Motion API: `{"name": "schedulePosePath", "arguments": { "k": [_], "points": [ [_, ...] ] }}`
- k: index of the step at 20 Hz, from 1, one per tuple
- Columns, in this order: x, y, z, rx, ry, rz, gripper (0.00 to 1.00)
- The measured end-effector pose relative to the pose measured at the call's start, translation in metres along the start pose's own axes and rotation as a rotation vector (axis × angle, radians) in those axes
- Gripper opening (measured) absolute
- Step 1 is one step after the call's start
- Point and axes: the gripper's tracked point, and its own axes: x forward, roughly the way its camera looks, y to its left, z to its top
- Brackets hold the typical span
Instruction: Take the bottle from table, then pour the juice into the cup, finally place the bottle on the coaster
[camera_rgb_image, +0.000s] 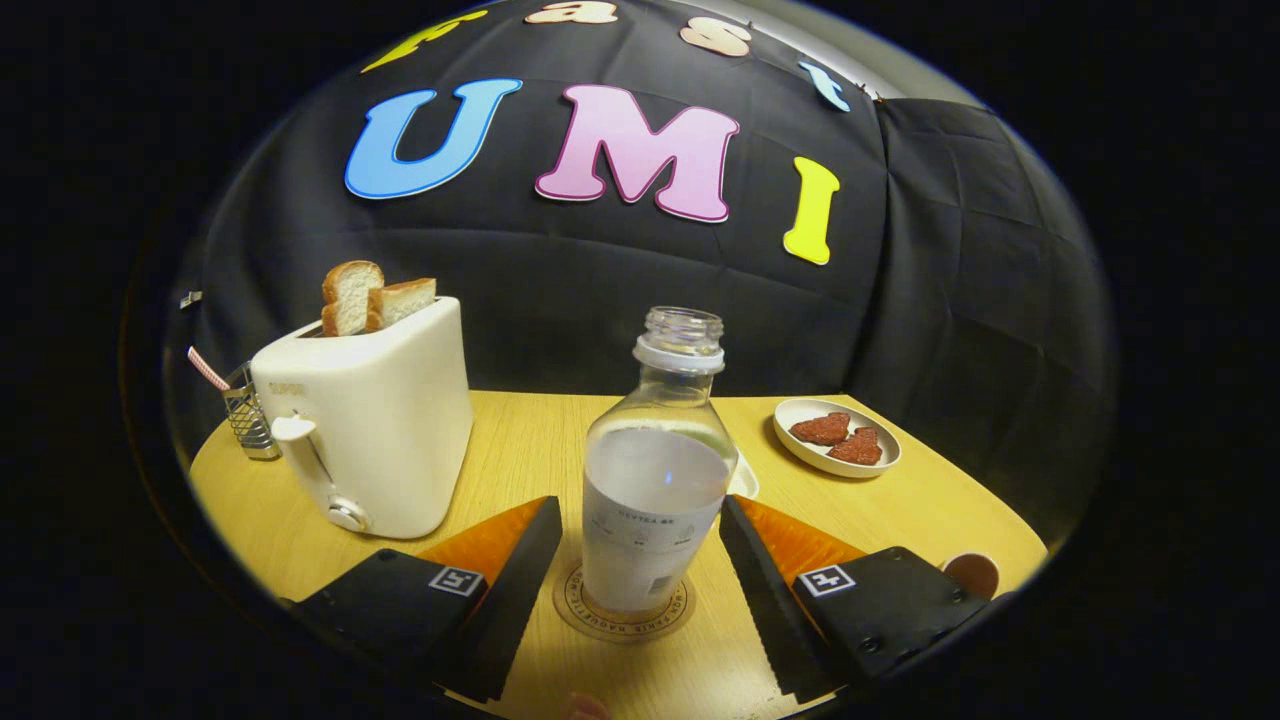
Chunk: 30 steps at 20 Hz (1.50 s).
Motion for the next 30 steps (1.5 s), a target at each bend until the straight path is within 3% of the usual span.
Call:
{"name": "schedulePosePath", "arguments": {
  "k": [7,14,20,26,30],
  "points": [
    [-0.082,-0.011,0.038,-0.001,-0.064,-0.005,0.98],
    [-0.176,-0.053,0.094,0.074,-0.174,-0.012,0.97],
    [-0.247,-0.062,0.153,0.058,-0.323,0.079,0.97],
    [-0.290,-0.072,0.153,0.112,-0.285,0.103,0.97],
    [-0.318,-0.084,0.163,0.073,-0.290,0.139,0.97]
  ]
}}
